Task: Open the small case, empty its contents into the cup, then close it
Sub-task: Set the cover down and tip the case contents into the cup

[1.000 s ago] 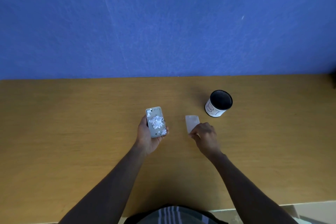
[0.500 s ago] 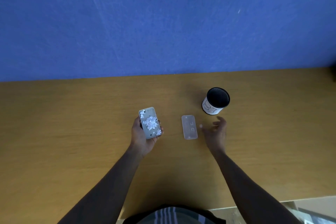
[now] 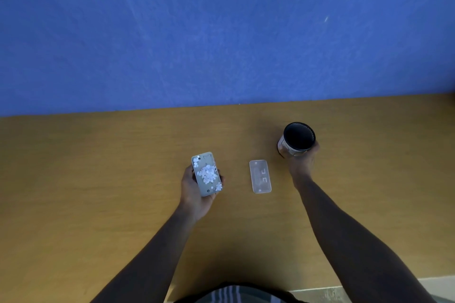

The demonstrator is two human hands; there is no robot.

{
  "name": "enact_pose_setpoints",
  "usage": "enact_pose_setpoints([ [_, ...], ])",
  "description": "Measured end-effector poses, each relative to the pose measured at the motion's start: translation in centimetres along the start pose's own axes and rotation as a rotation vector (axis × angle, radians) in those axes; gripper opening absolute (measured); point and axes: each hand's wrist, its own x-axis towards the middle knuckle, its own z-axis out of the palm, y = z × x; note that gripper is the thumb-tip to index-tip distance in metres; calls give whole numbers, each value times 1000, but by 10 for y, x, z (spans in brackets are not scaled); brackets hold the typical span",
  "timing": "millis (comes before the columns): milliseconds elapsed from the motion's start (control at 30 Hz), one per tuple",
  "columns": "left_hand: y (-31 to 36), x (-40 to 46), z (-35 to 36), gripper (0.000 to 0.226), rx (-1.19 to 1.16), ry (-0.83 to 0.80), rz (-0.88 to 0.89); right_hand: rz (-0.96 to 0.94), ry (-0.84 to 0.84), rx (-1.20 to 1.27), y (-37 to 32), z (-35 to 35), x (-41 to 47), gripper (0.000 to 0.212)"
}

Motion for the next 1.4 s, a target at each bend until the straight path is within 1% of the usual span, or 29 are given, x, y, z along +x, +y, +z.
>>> enact_pose_setpoints([
  [133,2,0,-1,38,9,2,3,-41,-9,15,-4,0,-2,89],
  [300,5,5,-2,40,-16,27,33,-156,-120,-1,-17,8,-30,85],
  [500,15,9,-2,34,7,25,170,-208,-254,-23,-24,29,-80,88],
  [600,25,9,2,34,21,49,242,-214,-323,-80,-26,39,-104,89],
  [700,34,8,7,33,80,90,305,-244,-366,-129,-27,46,-124,83],
  [767,38,9,9,37,122,112,352,-243,-396,-148,-27,50,-135,81],
  [867,41,9,12,45,197,125,411,-254,-450,-171,-29,54,-146,80],
  [1000,38,13,13,41,309,150,473,-284,-487,-192,-34,60,-154,83],
  [1067,35,13,13,42,347,156,498,-309,-489,-208,-38,62,-157,85],
  [1133,34,12,15,48,387,143,514,-336,-488,-223,-42,64,-160,85],
  [1233,37,7,21,58,477,78,575,-347,-481,-234,-46,66,-161,86],
  [1267,38,6,23,54,510,54,610,-346,-479,-233,-47,66,-161,86],
  [1333,39,3,26,41,570,6,694,-350,-475,-226,-49,66,-160,86],
  [1400,39,1,27,35,631,-47,755,-362,-463,-217,-50,65,-161,84],
])
